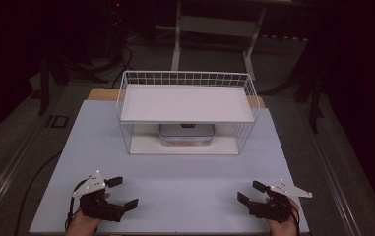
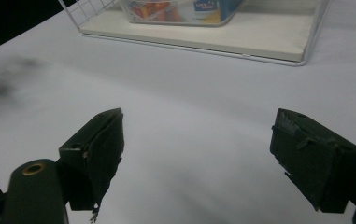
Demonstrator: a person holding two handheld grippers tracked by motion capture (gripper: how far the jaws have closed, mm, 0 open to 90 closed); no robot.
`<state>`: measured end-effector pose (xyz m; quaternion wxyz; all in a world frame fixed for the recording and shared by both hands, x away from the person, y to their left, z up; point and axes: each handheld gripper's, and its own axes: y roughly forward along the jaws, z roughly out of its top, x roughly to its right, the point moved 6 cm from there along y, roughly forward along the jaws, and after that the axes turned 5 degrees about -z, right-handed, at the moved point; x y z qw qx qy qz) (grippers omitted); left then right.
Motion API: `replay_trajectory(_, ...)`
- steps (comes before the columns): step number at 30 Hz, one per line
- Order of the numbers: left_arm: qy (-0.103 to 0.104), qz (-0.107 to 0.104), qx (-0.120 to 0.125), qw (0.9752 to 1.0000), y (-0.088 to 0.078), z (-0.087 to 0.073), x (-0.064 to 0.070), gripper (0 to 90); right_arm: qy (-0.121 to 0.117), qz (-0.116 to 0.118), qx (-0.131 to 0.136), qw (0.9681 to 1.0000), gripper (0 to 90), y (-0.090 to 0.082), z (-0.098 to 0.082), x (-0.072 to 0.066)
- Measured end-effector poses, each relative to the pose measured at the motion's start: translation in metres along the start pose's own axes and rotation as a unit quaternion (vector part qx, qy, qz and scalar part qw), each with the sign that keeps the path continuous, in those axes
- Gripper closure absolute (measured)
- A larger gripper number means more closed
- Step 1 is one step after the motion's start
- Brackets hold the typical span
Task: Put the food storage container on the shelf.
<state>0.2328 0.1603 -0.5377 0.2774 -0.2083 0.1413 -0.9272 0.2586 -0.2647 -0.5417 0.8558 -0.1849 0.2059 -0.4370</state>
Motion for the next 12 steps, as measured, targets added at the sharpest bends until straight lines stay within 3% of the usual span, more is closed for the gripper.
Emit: replay_trajectory(12, -0.002, -0.001, 0.006, 1.0000, -0.0013, 0.0008, -0.0011, 0.0, 0.007, 0.017, -0.009, 0.9998, 17.1, 0.0057, -0.0033, -0.0014)
